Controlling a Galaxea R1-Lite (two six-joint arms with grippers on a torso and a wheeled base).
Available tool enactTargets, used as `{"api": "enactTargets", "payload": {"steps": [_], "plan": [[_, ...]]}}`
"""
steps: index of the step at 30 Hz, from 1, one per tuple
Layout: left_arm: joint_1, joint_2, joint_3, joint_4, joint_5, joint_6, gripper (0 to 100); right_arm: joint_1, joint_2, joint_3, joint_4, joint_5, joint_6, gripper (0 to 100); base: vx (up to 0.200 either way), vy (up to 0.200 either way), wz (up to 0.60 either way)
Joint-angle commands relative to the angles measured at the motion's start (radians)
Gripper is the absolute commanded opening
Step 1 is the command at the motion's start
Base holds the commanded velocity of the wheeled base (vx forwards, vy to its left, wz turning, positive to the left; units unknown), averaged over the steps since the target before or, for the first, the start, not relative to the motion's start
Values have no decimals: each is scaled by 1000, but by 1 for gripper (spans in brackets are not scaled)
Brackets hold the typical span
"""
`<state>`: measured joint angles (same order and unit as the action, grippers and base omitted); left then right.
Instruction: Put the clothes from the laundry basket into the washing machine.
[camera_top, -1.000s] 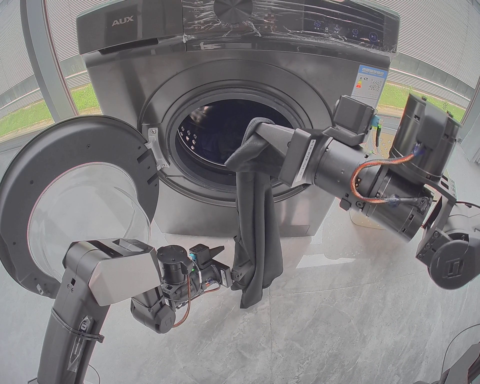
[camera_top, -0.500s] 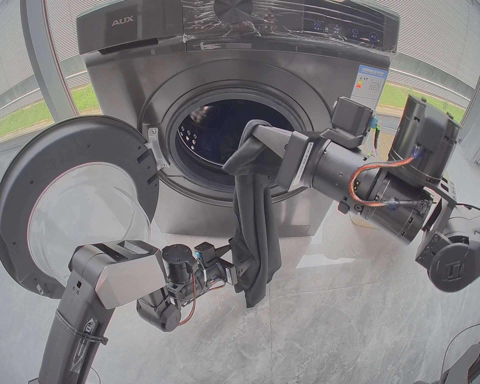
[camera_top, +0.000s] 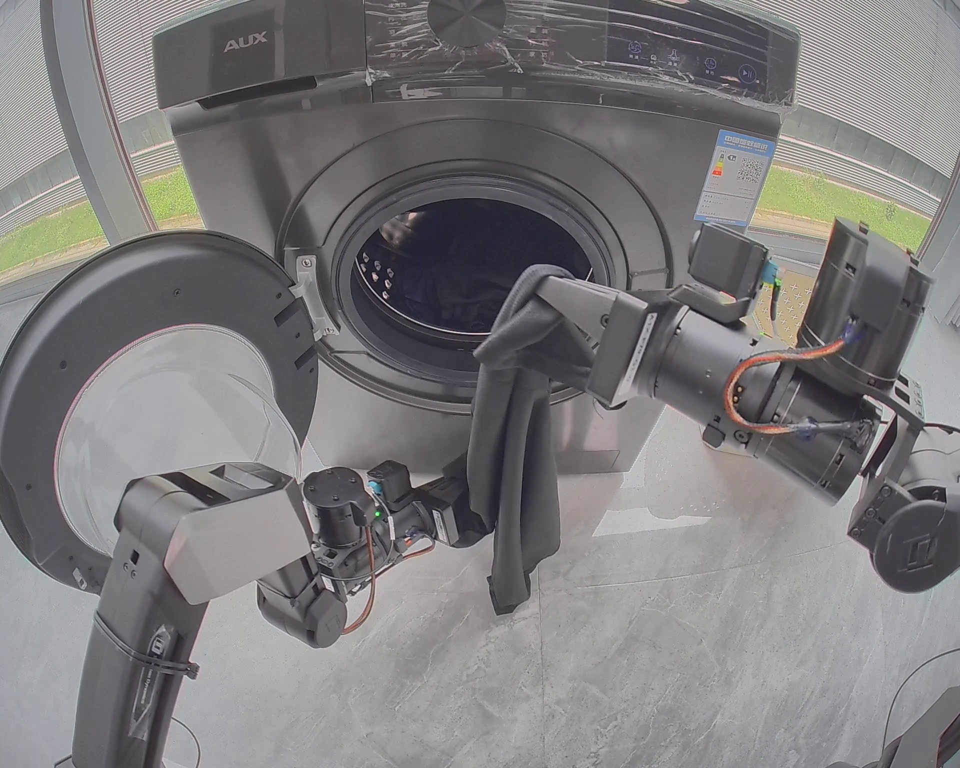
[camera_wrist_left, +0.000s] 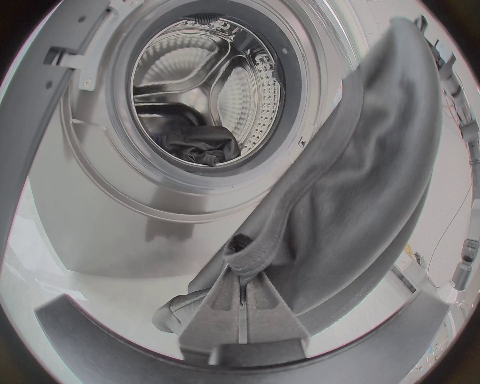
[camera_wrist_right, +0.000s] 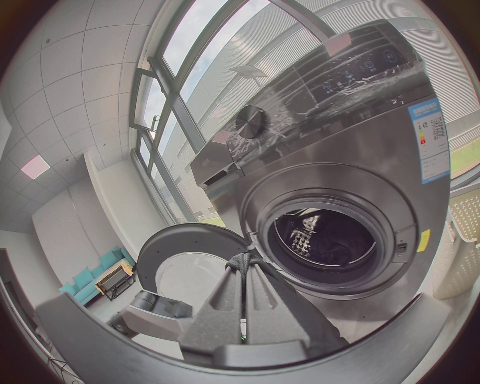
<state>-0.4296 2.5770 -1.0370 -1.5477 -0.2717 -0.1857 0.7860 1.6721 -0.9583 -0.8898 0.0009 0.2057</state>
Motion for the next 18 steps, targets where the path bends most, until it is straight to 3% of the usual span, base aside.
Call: {"api": "enactTargets", "payload": {"steps": [1,5,16,18], "plan": [[46,-161,144,-3,14,6,0,-50,-61,85,-3,2,4,0,0,0,0],[69,-279,273,-5,14,37,0,-74,-89,156,-35,2,4,0,0,0,0],[75,-580,514,-5,14,38,0,-125,-187,308,-107,14,4,0,0,0,0],[78,-649,551,-3,14,34,0,-132,-244,380,-109,56,6,0,0,0,0]]}}
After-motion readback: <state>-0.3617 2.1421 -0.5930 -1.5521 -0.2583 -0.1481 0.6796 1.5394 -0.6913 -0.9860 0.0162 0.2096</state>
